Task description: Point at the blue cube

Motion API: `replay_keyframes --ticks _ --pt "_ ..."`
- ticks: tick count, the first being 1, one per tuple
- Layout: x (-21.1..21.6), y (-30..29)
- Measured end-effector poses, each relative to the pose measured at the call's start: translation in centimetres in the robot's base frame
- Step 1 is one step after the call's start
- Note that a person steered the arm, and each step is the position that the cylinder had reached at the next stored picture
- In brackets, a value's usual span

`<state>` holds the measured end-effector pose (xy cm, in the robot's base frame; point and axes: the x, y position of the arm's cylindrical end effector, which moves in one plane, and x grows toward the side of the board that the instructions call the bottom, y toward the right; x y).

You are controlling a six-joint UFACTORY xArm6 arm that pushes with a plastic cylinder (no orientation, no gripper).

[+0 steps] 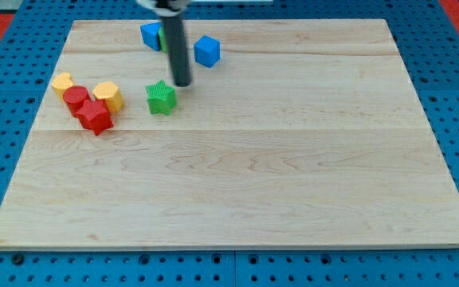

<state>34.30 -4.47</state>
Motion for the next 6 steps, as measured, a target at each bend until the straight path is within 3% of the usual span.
replay_keyframes --ticks 1,2,3,4,5,6 --pt "0.3 5.7" --pt "-4.4 6.6" --pt "-10.9 6.2" --pt "-12.7 3.3" --pt "-9.7 1.5" --pt "-7.3 3.8"
